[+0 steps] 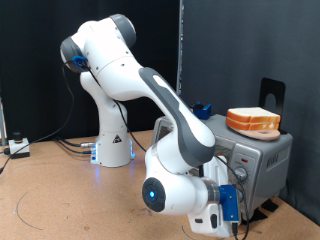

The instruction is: Make a piece of toast with the oven

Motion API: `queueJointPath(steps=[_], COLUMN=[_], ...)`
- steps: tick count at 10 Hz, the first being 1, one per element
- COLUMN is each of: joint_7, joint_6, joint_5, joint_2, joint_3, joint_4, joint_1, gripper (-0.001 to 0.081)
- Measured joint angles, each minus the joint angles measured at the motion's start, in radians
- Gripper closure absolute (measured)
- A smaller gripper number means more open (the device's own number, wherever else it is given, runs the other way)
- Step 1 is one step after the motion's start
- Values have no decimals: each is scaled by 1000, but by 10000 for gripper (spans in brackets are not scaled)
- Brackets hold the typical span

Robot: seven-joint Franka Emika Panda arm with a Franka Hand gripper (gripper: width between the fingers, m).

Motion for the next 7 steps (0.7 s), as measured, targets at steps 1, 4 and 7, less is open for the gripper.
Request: queueJointPath(steps=[1,4,7], joint_7=[44,119,174], joint_6=[-66,-165,-247], joint_5=[-31,-95,-127], joint_2=[-1,-33,-65], joint_3=[-11,-48,-78], joint_4=[19,68,122], joint_1=[-3,-30,-57], gripper=[215,60,-1])
